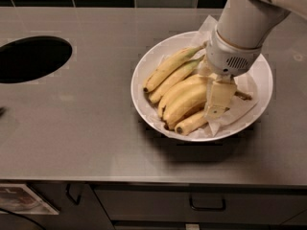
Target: Pick banana from white bowl
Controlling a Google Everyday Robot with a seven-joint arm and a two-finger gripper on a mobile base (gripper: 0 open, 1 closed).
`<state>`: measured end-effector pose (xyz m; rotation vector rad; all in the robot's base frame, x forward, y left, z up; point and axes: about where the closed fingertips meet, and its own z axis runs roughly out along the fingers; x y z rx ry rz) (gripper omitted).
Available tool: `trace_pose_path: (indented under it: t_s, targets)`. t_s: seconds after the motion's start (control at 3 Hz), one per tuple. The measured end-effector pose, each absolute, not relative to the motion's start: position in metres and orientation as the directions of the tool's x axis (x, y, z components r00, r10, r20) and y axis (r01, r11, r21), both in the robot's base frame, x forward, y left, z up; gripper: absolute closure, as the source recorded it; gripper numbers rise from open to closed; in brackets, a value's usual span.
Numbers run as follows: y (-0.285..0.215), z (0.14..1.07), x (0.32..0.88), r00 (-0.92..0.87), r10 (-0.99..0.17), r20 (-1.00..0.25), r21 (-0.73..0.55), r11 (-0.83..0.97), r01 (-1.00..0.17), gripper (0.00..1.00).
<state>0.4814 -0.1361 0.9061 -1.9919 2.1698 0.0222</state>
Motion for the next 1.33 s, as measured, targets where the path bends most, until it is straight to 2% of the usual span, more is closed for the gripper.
trace_pose_path:
  t_s: [0.33, 1.33]
  targets:
    - [-0.133, 0.899, 0.481, -0.071, -0.986, -0.152, -0.104, 0.087, -0.991, 0.30]
    - [-0.120, 0.911, 0.479, -0.037, -0.987, -0.158, -0.131, 0.058, -0.990, 0.29]
